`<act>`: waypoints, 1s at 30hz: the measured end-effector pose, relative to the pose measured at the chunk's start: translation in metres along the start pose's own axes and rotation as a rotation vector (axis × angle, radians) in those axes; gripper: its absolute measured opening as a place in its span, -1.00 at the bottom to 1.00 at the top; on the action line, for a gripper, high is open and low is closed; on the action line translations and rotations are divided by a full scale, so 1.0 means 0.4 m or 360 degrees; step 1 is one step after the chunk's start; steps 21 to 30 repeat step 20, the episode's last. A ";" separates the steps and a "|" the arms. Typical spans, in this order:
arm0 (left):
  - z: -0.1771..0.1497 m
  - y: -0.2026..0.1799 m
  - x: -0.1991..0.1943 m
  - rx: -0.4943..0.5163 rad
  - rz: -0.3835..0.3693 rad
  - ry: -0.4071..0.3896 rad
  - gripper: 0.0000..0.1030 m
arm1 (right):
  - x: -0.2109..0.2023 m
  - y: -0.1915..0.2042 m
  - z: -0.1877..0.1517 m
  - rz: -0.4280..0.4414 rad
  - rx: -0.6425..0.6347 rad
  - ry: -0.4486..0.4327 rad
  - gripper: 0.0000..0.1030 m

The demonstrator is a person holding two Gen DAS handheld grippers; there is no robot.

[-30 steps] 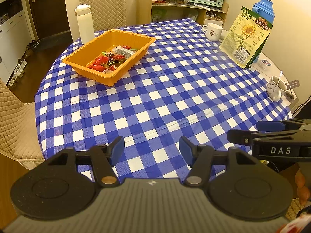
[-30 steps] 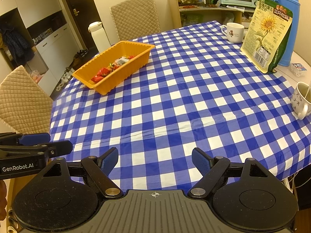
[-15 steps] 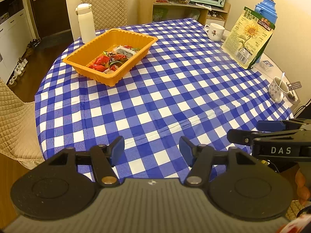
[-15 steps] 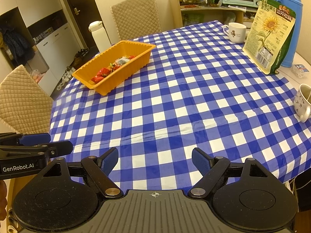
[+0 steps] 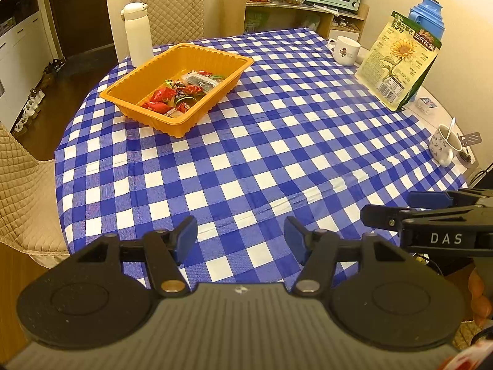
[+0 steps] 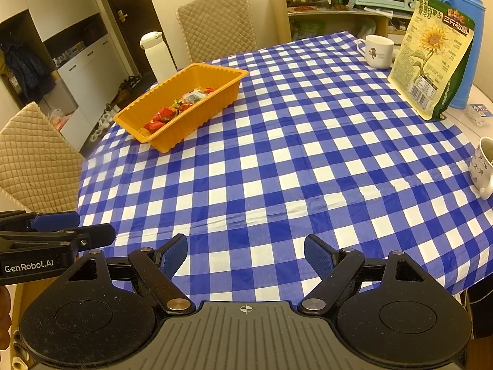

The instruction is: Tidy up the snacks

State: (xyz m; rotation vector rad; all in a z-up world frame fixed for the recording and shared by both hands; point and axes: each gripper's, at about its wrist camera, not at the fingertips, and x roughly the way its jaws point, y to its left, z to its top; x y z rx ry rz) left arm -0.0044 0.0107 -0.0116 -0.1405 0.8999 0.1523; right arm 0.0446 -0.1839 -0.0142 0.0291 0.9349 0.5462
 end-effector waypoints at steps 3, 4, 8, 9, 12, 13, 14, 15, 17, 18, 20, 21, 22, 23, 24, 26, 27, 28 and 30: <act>0.004 0.003 0.007 -0.0002 0.0001 0.0005 0.16 | 0.002 0.003 0.000 0.0000 0.0000 0.0003 0.60; 0.005 0.002 0.009 -0.0002 0.0001 0.0007 0.16 | 0.003 0.002 0.001 0.0000 0.0001 0.0003 0.60; 0.007 0.001 0.011 -0.0004 0.0004 0.0009 0.16 | 0.005 0.002 0.002 0.0001 0.0000 0.0006 0.60; 0.008 -0.002 0.013 -0.0006 0.0006 0.0011 0.16 | 0.005 0.002 0.002 0.0001 0.0001 0.0006 0.60; 0.011 -0.004 0.019 -0.0013 0.0008 0.0016 0.16 | 0.005 0.001 0.003 0.0001 0.0001 0.0005 0.60; 0.013 -0.005 0.020 -0.0015 0.0008 0.0018 0.16 | 0.005 0.001 0.002 0.0002 0.0001 0.0006 0.60; 0.014 -0.006 0.022 -0.0016 0.0006 0.0019 0.16 | 0.006 0.001 0.003 0.0001 0.0002 0.0007 0.60; 0.015 -0.007 0.023 -0.0016 0.0004 0.0018 0.16 | 0.006 0.002 0.002 0.0001 0.0003 0.0008 0.60; 0.019 -0.012 0.027 -0.0016 0.0003 0.0019 0.16 | 0.008 0.002 0.001 0.0001 0.0006 0.0011 0.60; 0.018 -0.010 0.026 -0.0017 0.0003 0.0020 0.16 | 0.009 0.000 0.000 0.0002 0.0006 0.0013 0.60; 0.021 -0.014 0.030 -0.0020 0.0006 0.0024 0.16 | 0.013 -0.007 0.003 0.0005 0.0005 0.0016 0.60; 0.021 -0.014 0.030 -0.0020 0.0006 0.0024 0.16 | 0.013 -0.007 0.003 0.0005 0.0005 0.0016 0.60; 0.021 -0.014 0.030 -0.0020 0.0006 0.0024 0.16 | 0.013 -0.007 0.003 0.0005 0.0005 0.0016 0.60; 0.021 -0.014 0.030 -0.0020 0.0006 0.0024 0.16 | 0.013 -0.007 0.003 0.0005 0.0005 0.0016 0.60; 0.021 -0.014 0.030 -0.0020 0.0006 0.0024 0.16 | 0.013 -0.007 0.003 0.0005 0.0005 0.0016 0.60; 0.021 -0.014 0.030 -0.0020 0.0006 0.0024 0.16 | 0.013 -0.007 0.003 0.0005 0.0005 0.0016 0.60; 0.021 -0.014 0.030 -0.0020 0.0006 0.0024 0.16 | 0.013 -0.007 0.003 0.0005 0.0005 0.0016 0.60; 0.021 -0.014 0.030 -0.0020 0.0006 0.0024 0.16 | 0.013 -0.007 0.003 0.0005 0.0005 0.0016 0.60; 0.021 -0.014 0.030 -0.0020 0.0006 0.0024 0.16 | 0.013 -0.007 0.003 0.0005 0.0005 0.0016 0.60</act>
